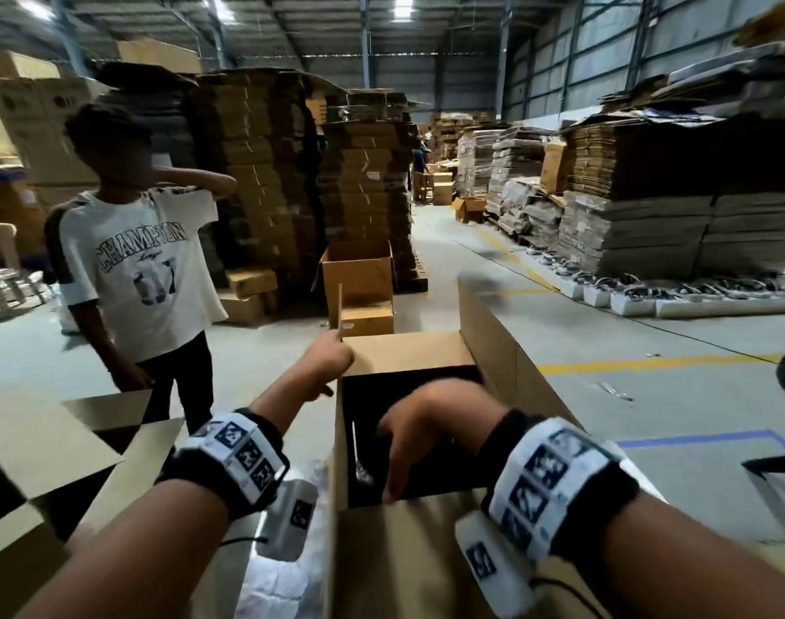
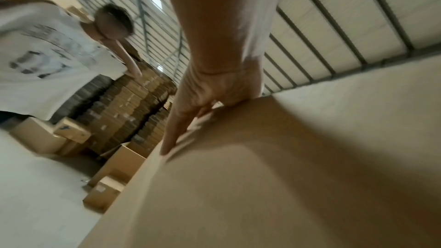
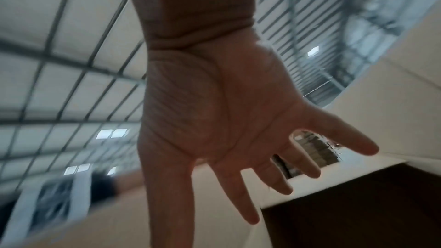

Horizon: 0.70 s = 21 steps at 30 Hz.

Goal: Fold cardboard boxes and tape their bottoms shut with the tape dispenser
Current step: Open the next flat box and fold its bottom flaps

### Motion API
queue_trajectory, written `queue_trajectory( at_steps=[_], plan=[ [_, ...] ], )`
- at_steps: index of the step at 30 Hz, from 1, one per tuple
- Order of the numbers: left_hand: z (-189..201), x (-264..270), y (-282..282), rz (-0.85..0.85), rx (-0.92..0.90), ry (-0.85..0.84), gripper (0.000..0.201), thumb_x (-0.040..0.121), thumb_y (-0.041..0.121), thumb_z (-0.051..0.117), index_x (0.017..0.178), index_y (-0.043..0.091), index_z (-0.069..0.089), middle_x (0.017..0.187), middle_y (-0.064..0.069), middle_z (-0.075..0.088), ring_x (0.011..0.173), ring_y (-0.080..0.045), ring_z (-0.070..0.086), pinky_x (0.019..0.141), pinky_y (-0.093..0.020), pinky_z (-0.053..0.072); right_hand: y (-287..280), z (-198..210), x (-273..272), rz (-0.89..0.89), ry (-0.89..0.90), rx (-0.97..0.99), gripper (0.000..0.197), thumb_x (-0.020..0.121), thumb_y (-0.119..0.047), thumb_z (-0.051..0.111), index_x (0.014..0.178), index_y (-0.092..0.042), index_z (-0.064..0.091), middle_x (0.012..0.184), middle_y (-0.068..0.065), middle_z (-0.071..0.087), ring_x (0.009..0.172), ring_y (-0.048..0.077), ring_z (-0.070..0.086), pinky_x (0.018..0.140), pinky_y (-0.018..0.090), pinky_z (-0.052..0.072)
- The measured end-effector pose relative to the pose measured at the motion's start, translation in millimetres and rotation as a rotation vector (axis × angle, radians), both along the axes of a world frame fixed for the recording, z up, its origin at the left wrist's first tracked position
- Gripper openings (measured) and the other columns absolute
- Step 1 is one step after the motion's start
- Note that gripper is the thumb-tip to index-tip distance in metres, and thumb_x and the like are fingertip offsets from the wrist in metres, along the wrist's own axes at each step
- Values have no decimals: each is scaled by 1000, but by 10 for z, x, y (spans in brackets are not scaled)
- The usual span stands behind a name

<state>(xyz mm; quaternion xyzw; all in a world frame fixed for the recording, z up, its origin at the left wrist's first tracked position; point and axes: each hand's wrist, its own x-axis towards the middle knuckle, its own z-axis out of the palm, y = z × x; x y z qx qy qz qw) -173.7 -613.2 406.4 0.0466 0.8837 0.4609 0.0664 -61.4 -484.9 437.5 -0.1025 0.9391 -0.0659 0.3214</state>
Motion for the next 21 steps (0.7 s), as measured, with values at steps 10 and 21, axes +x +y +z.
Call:
queue_trajectory(
  at_steps=[10, 21],
  plan=[
    [-1012, 188, 245, -370, -548, 180, 71, 98, 63, 19, 158, 27, 4, 164, -12, -5, 150, -36, -3, 120, -52, 7, 286, -1111, 468, -235, 162, -31, 60, 75, -60, 62, 123, -24, 63, 131, 3, 63, 120, 29, 60, 99, 42, 50],
    [-1037, 543, 244, -395, -817, 437, 56, 98, 59, 36, 141, 24, 40, 136, -15, 39, 121, -32, 42, 97, -48, 46, 501, -1158, 806, -337, 280, -88, 31, 82, -42, 62, 105, -21, 67, 112, 7, 68, 98, 31, 65, 83, 37, 53]
  ],
)
